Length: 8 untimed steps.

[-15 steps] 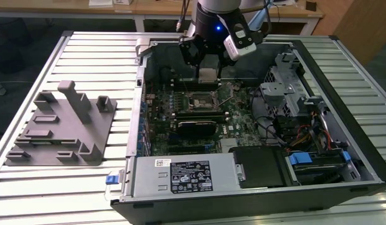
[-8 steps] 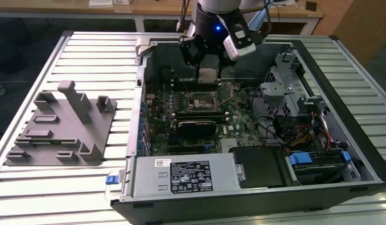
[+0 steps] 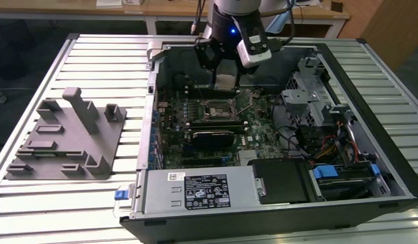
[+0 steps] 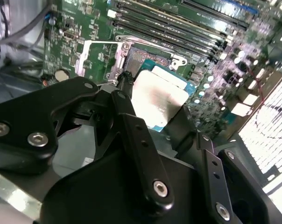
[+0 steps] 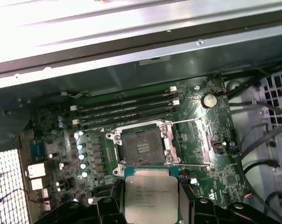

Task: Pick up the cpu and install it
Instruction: 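Place the cpu into insertion slot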

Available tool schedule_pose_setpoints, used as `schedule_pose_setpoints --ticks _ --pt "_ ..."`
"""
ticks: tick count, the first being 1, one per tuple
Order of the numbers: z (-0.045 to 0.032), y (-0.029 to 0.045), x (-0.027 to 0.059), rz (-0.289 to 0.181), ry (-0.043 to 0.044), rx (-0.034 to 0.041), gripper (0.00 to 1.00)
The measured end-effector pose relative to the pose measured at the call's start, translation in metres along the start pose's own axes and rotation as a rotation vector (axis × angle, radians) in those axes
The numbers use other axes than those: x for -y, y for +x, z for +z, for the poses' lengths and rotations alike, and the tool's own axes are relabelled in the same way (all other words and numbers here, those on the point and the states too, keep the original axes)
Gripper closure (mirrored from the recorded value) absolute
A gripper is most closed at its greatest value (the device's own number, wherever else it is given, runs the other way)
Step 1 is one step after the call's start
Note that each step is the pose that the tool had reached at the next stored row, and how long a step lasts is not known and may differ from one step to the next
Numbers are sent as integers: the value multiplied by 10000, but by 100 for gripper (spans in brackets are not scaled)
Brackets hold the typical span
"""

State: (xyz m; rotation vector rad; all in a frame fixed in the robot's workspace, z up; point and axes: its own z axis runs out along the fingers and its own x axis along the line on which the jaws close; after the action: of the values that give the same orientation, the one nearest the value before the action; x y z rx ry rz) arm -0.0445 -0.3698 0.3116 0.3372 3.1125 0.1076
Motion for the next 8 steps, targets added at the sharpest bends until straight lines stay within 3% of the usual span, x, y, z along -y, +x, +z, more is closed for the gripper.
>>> schedule_pose_setpoints --ticks 8 --pt "21 0 2 1447 3 100 45"
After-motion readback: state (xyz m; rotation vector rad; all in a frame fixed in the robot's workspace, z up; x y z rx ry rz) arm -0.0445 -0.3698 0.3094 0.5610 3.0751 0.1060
